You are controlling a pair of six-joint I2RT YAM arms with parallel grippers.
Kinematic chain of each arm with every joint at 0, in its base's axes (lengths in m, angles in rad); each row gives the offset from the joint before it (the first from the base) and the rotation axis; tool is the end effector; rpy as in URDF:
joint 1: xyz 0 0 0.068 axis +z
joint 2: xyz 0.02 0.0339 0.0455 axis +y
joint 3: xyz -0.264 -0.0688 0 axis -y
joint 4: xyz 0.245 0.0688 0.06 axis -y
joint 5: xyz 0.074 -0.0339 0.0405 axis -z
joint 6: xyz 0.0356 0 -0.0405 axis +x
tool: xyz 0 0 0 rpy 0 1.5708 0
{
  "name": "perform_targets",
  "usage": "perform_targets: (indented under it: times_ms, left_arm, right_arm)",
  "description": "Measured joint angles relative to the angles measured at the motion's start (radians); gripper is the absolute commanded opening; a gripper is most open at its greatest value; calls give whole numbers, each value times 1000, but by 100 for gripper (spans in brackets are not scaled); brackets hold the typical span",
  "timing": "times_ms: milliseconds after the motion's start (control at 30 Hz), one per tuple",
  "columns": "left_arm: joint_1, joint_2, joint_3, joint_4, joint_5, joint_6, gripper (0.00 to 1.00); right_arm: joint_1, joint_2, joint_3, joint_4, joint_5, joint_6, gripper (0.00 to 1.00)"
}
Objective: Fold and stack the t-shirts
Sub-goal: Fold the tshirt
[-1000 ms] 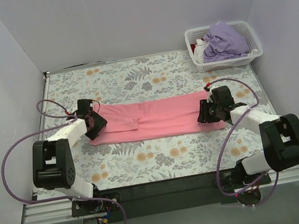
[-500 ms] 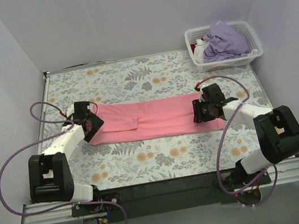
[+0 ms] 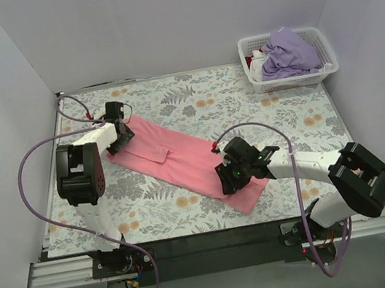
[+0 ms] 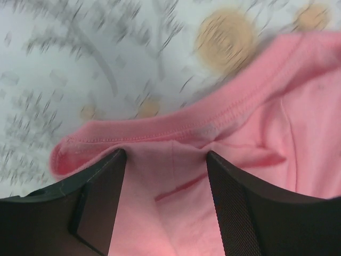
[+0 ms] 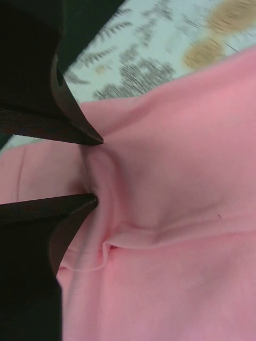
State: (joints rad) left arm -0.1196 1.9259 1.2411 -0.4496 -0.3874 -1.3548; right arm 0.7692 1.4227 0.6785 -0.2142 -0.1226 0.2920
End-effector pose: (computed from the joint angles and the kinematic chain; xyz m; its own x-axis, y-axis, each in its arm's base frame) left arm 0.3836 -0.0325 0.1556 -0.1459 -0.8934 -0.4250 -0.8892 0.3067 -0.3395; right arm 0.1872 0.1873 0.1633 -0.7763 -0.3539 -0.5217 -0.5402 0.7999 0.2613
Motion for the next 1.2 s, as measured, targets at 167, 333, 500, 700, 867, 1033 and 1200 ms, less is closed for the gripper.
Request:
perform_targets:
  times_ms: [167, 333, 500, 700, 867, 1033, 1200]
  left_arm:
    - [-1, 157, 215, 3, 0, 66, 66]
    - [-10, 196, 275, 27, 35, 104, 70]
    - [-20, 188, 275, 34, 53, 126, 70]
    - [-63, 122, 274, 6, 20, 108, 68]
    - [-151, 10, 226, -5, -10, 47, 61]
    - [-211, -8, 146, 1, 0, 0, 61]
    - [-214, 54, 105, 3, 23, -27, 61]
  right_arm:
    - [219, -20, -4, -72, -97, 53, 49]
    - [279, -2, 45, -151, -114, 49, 49]
    - [254, -15, 125, -181, -60, 30, 48]
    - [207, -53, 151, -179, 21, -2, 46]
    - [184, -23, 151, -167, 45, -29, 46]
    - [167, 41, 151, -141, 47, -54, 46]
    - [166, 85, 150, -125, 45, -63, 46]
